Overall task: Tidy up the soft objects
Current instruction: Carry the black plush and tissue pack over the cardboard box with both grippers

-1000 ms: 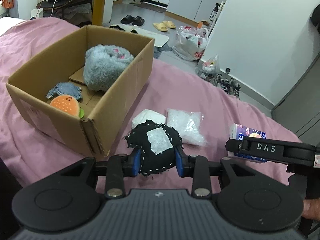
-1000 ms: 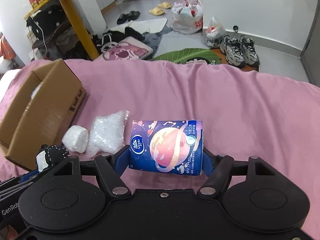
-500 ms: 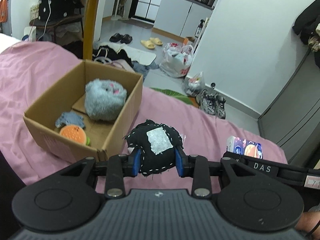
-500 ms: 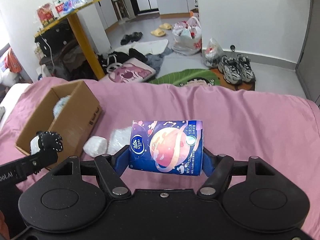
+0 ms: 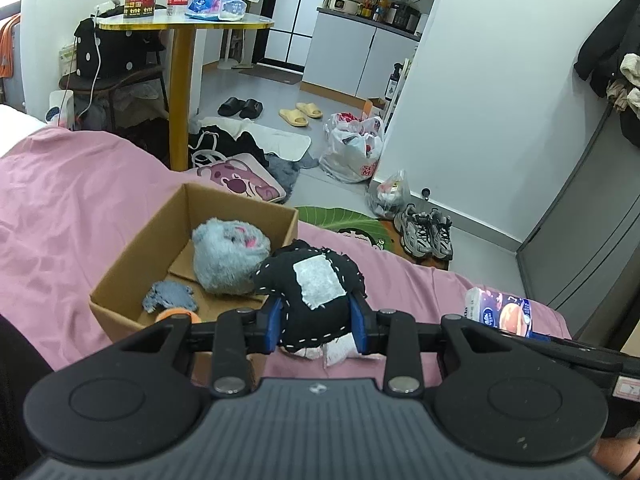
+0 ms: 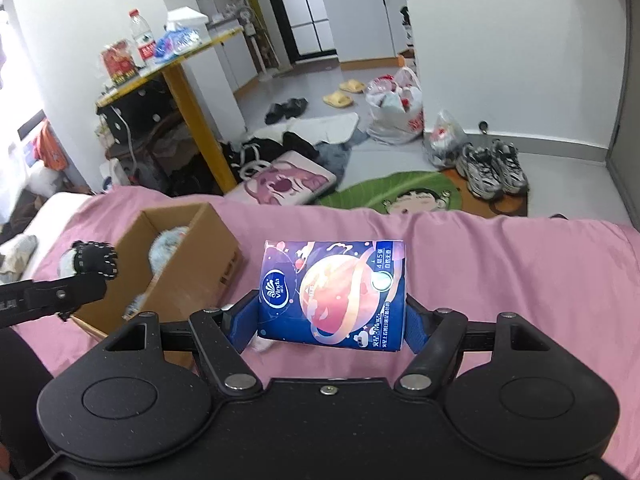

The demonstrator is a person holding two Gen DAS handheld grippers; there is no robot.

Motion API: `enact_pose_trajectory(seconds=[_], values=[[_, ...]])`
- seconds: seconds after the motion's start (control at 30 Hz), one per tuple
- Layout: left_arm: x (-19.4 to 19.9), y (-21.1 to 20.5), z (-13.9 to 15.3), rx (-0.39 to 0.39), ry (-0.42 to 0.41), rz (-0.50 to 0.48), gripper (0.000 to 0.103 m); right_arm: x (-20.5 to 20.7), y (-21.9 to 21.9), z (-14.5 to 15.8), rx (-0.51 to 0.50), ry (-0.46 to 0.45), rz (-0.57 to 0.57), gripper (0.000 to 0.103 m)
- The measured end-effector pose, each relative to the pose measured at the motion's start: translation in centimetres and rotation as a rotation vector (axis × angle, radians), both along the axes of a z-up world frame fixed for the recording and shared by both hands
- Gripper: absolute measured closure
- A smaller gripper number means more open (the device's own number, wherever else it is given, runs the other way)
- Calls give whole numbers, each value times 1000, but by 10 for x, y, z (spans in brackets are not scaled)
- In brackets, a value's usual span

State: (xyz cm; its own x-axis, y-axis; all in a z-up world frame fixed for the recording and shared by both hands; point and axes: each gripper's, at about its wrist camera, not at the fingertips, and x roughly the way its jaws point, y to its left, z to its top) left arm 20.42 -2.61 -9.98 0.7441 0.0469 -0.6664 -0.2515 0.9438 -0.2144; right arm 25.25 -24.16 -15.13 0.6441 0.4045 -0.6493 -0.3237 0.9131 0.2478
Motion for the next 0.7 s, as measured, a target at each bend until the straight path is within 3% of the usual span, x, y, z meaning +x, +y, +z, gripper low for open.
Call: enact_pose_trajectory(seconds=[0.7], values=[[25, 65, 21, 64, -9, -23, 69, -11, 32, 23, 44, -69, 35, 34]])
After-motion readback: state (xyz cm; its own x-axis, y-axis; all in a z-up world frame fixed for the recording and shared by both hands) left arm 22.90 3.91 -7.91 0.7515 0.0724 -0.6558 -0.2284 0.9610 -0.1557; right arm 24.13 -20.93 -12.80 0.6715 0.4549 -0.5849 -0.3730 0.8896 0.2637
